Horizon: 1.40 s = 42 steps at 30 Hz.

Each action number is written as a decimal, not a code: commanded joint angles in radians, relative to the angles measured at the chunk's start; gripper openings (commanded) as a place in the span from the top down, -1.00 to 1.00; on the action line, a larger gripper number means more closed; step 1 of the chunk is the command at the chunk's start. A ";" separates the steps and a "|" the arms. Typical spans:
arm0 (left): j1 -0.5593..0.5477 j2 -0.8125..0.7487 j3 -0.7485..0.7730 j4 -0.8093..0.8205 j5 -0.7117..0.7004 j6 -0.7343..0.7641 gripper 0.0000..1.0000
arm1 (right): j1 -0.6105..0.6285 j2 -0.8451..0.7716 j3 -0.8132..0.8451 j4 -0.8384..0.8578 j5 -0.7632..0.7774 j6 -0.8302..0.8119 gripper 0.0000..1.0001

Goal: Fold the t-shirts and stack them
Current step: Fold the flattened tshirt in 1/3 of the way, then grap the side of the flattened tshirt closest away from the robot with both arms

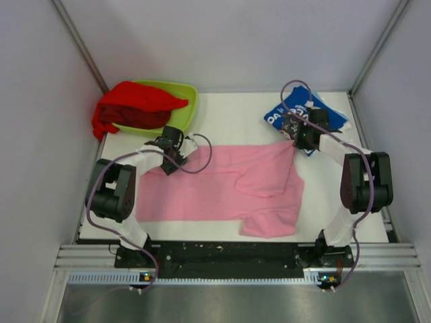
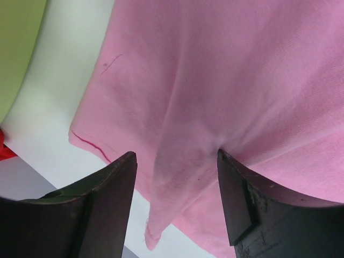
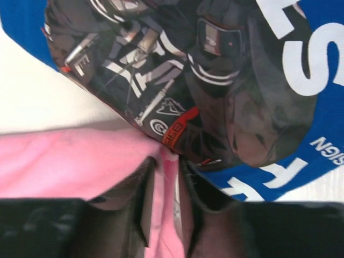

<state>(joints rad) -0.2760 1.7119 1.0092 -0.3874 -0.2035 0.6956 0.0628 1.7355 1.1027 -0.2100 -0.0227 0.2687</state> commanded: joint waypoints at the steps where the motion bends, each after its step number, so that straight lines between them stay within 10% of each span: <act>1: 0.011 -0.076 -0.021 -0.039 0.076 0.056 -0.35 | -0.026 -0.023 0.083 -0.077 0.026 -0.022 0.35; 9: 0.023 -0.481 -0.089 -0.348 0.409 0.226 -0.50 | 0.228 -0.344 0.042 -0.368 0.054 -0.156 0.07; 16: 0.044 -0.573 -0.220 -0.660 0.339 0.347 -0.44 | 0.615 -0.513 -0.068 -0.571 -0.265 -0.740 0.03; 33: 0.121 -0.695 -0.563 -0.346 0.119 0.367 -0.42 | 0.959 -0.597 -0.475 -0.611 -0.151 -1.080 -0.08; 39: 0.121 -0.692 -0.564 -0.314 0.157 0.335 0.27 | 0.979 -0.562 -0.509 -0.560 -0.128 -1.097 -0.05; 42: 0.121 -0.690 -0.546 -0.317 0.161 0.312 0.98 | 0.985 -0.538 -0.509 -0.568 -0.117 -1.091 0.60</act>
<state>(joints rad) -0.1577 1.0214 0.4618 -0.7643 -0.0799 1.0409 1.0267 1.1728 0.5957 -0.8173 -0.1608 -0.8040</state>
